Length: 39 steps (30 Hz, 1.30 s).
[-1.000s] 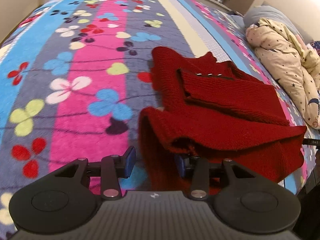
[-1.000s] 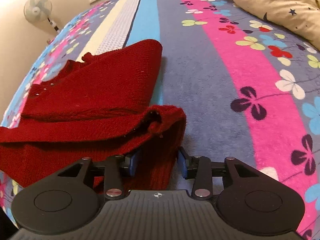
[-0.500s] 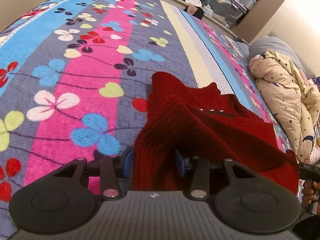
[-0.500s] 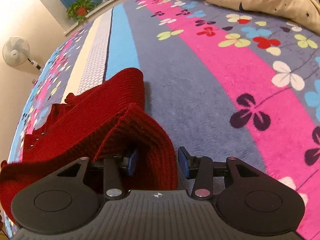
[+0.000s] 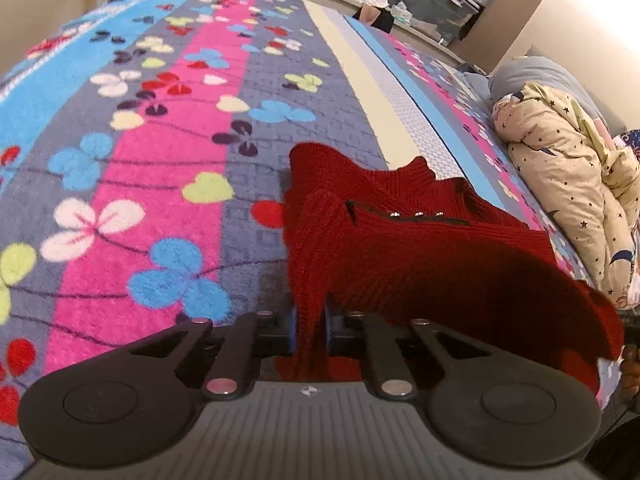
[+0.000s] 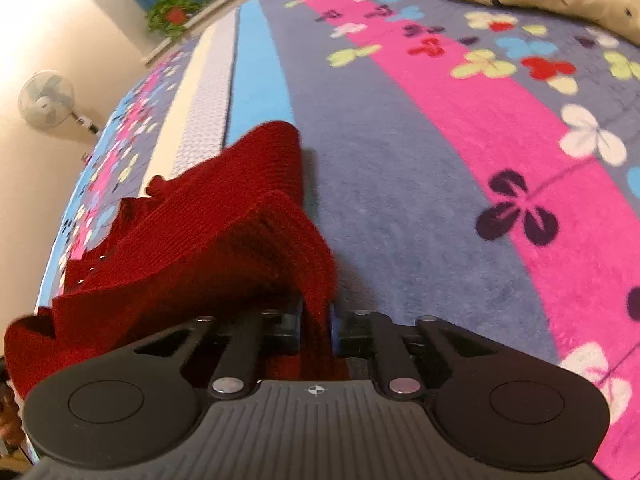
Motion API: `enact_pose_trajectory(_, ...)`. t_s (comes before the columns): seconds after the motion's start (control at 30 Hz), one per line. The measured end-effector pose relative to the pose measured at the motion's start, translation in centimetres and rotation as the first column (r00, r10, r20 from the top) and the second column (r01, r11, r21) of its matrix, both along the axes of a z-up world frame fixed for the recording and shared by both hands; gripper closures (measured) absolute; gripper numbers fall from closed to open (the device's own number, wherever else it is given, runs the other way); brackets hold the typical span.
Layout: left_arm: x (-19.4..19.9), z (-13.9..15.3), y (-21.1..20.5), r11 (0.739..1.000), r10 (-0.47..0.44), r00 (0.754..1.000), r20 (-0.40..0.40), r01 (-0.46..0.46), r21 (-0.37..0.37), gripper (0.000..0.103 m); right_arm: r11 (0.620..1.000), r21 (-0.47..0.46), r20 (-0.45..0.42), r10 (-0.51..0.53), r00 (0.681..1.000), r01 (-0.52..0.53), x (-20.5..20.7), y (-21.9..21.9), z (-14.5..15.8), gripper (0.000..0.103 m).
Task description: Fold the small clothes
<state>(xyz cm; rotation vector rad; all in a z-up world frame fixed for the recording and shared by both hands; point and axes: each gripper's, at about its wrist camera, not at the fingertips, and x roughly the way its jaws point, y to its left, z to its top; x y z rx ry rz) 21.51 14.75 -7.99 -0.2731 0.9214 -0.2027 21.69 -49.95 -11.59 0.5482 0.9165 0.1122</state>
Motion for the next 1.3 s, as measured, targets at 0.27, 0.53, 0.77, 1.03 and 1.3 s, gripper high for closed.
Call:
enact_pose_trajectory(0.27,-2.3,4.5,0.7,0.999,0.037,0.968,0.249,-0.039,0.006,0.091,0.984,0.141,0.311,-0.145,0.939,0.105,-3.2,-1.8,5.2,0.092)
enact_pose_trajectory(0.53,0.8,1.8,-0.4,0.981,0.071,0.987,0.144,-0.095,0.168,0.091,0.985,-0.030,0.294,-0.156,0.943,0.172,-0.5,-0.4,5.1,0.093)
enact_pose_trajectory(0.77,2.1,1.6,-0.1,0.983,0.080,0.980,0.184,-0.109,0.148,0.091,0.975,-0.137,0.181,-0.146,0.972,0.172,2.4,1.4,3.2,0.093)
enact_pose_trajectory(1.03,2.3,2.9,-0.9,0.962,0.162,0.917,0.365,-0.229,0.148,0.091,0.939,-0.200,0.533,-0.135,0.835,0.279,2.1,3.5,7.2,0.093)
enact_pose_trajectory(1.3,5.5,-3.1,-2.0,0.940,0.133,0.975,0.180,-0.181,0.289,0.074,0.937,-0.273,0.103,-0.196,0.975,0.218,10.3,3.0,-1.1,0.090)
